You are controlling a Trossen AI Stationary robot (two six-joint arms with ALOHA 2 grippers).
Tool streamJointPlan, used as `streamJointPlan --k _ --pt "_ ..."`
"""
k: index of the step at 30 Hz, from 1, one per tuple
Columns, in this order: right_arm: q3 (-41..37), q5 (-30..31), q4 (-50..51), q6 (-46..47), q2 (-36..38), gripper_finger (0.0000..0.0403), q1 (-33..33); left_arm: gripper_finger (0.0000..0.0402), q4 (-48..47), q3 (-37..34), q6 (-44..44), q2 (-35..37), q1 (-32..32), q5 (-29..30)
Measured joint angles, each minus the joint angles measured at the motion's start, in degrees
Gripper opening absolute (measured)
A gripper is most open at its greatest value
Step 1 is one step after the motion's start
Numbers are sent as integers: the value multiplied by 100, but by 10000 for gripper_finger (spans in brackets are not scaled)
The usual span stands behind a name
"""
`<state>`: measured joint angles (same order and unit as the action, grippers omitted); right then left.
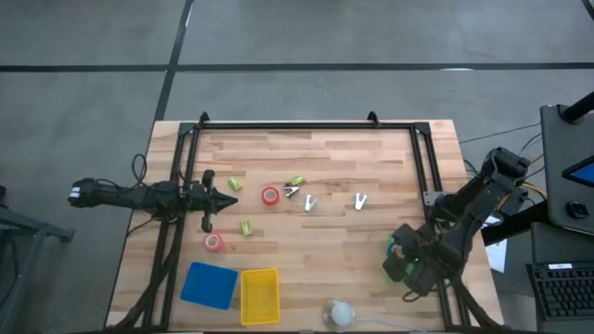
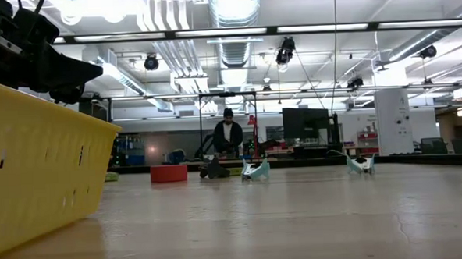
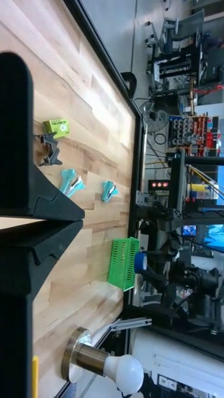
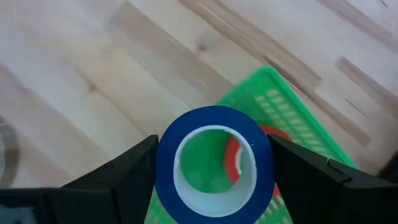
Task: Pick and place Stapler, Stapler remover, tape
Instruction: Put the blue tape into the green basket
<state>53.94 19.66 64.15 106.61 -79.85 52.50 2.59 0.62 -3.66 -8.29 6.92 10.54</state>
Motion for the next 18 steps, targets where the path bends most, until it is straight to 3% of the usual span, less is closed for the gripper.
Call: streamJointPlan --k 7,18 --pt "-410 -103 -7 864 -2 272 252 12 -2 0 0 0 0 0" --pt "-864 -294 -239 976 -43 284 250 12 -3 0 -1 0 0 1"
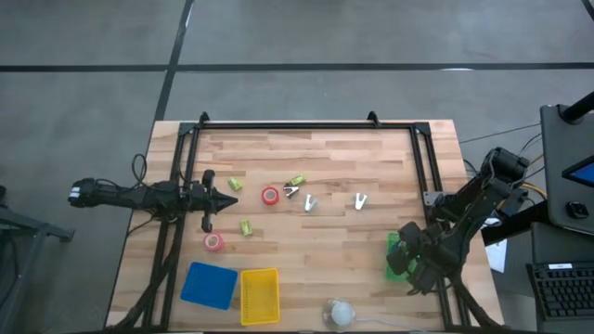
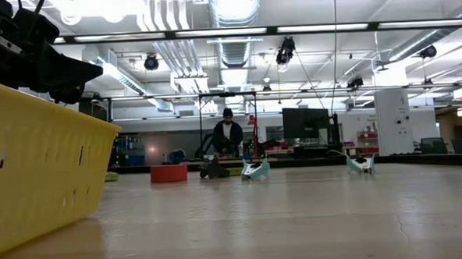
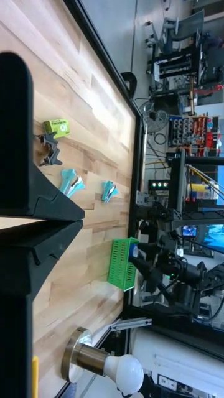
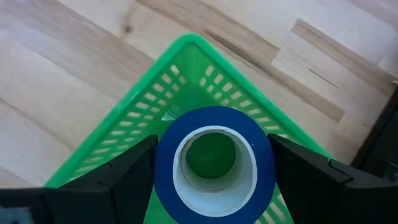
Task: Pick and place Stapler, Stapler remover, tape
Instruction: Put the blue tape into the green basket, then put the orange tape into the green basket
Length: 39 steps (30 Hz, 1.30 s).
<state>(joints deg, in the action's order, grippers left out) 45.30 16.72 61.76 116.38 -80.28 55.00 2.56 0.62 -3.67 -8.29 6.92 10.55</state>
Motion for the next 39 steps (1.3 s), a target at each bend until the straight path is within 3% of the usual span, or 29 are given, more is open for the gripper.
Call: streamJointPlan --k 18,28,39 --pt "23 -20 -95 -44 -82 334 0 12 -1 0 1 0 0 0" --pt "556 -3 311 -207 -73 348 -4 12 -1 0 1 0 0 0" --pt "1327 1781 396 -1182 -69 325 -16 12 -1 0 1 0 0 0"
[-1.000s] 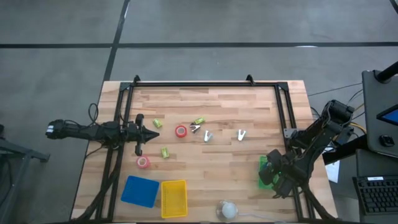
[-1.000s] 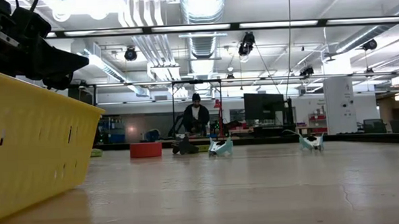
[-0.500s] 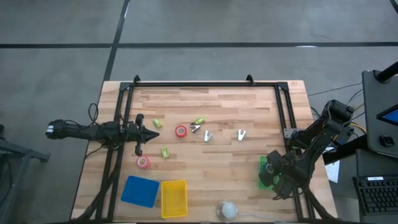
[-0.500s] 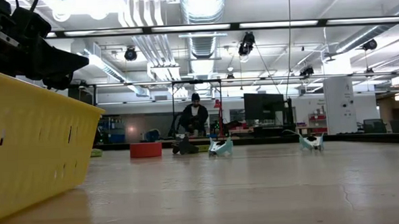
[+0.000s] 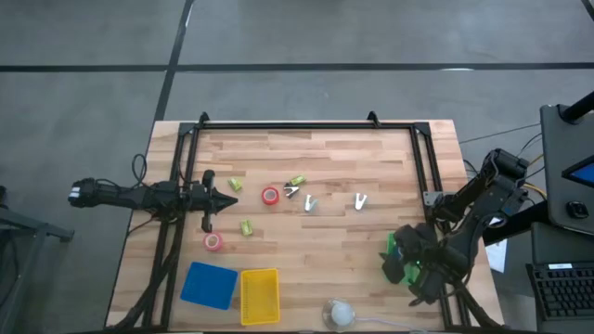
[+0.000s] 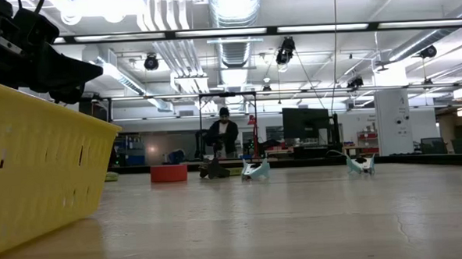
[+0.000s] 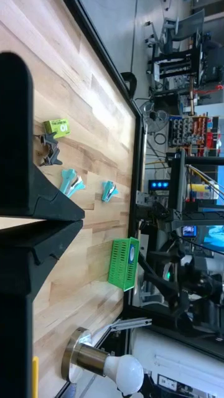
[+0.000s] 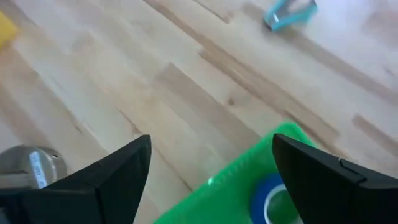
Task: Pick and place Stapler, Stapler remover, tape
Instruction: Put the orange tape into the green basket
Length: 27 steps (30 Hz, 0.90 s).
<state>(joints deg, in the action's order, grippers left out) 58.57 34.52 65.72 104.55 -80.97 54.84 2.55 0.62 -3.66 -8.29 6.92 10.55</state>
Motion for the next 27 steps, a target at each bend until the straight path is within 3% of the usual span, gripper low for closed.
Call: streamJointPlan --k 8,16,22,27 --pt "158 761 -152 -456 0 307 -92 12 0 0 0 0 0 0" --pt "181 1598 -681 -1520 0 267 -93 12 -1 0 0 2 0 0" --pt "177 2014 -719 -1657 0 199 -104 12 -1 0 0 1 0 0" --pt "173 2114 -764 -1793 0 109 -179 12 -1 0 0 1 0 0"
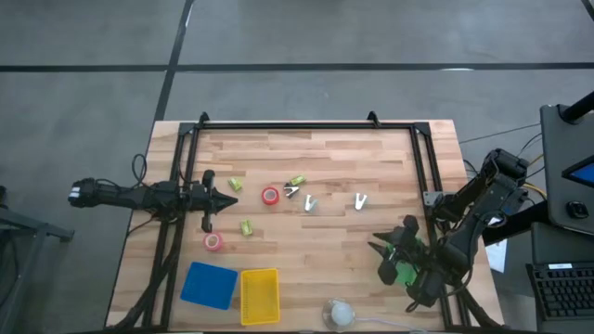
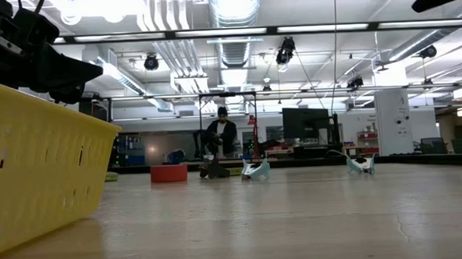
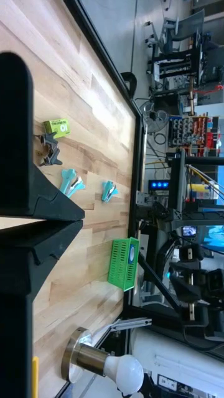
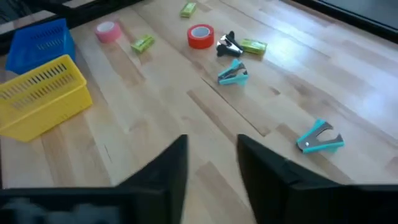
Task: Pick and place Stapler, Stapler remover, tape
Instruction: Put the orange tape into the green basket
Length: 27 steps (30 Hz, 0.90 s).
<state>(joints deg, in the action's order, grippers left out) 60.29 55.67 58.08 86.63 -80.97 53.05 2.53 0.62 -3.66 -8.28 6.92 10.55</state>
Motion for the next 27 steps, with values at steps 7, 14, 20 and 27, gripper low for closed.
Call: streamJointPlan --k 7,14,20,27 --pt "-22 8 -20 -251 0 15 -87 12 136 0 -5 -1 0 20" --pt "-123 303 -44 -171 0 9 -84 12 1239 0 -622 1 -7 245" --pt "-166 489 -155 -157 0 8 -84 12 2131 2 -1200 -81 -7 387" --pt "-206 624 -164 -160 0 8 -183 51 1826 67 -1719 -845 -7 730"
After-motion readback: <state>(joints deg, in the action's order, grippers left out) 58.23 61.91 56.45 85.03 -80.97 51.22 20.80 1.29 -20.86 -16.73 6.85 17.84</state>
